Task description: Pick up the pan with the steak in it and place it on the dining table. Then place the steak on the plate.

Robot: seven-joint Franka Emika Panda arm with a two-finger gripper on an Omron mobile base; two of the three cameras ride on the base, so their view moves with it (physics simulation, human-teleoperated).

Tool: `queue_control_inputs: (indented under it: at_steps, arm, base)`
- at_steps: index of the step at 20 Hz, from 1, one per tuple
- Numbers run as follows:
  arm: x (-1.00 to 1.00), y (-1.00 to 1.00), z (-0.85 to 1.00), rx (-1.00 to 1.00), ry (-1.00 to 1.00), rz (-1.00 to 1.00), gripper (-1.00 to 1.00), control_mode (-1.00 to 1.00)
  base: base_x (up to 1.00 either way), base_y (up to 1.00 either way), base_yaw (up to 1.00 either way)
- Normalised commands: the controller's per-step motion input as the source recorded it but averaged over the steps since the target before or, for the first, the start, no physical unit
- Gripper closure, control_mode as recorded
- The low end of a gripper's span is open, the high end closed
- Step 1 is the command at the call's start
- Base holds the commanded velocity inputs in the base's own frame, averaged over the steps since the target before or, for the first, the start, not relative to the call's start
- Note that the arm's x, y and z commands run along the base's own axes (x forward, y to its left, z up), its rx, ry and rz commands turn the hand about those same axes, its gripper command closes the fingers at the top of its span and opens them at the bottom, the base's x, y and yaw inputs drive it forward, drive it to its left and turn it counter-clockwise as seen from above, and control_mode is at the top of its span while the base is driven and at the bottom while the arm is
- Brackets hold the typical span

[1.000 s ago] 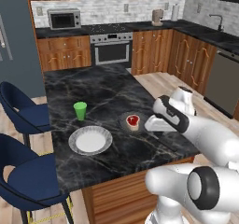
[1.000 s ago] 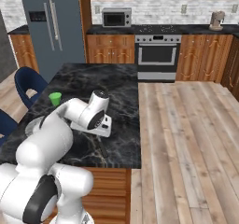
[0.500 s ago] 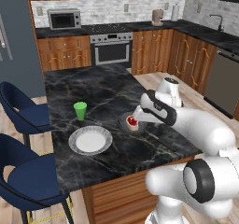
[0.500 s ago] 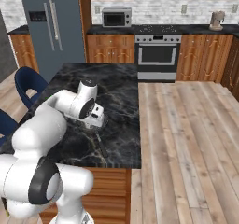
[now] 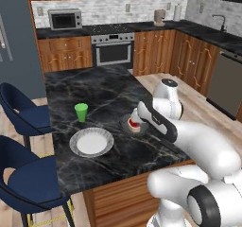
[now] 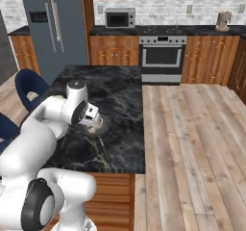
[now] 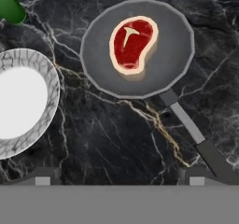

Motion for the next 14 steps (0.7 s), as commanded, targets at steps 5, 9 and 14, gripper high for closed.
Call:
queue_control_inputs:
  at_steps: [5, 9, 14]
  arm:
    - [0.21, 0.01, -0.02, -0.03, 0.01, -0.03, -1.00, -1.00]
    - [0.46, 0.00, -0.02, -0.02, 0.00, -0.08, -1.00, -1.00]
    - [0.44, 0.00, 0.00, -0.02, -0.06, -0.09, -1.00, -1.00]
  base:
    - [0.00, 0.00, 0.00]
    - [0.00, 0.00, 0.00]
    - [0.00, 0.00, 0.00]
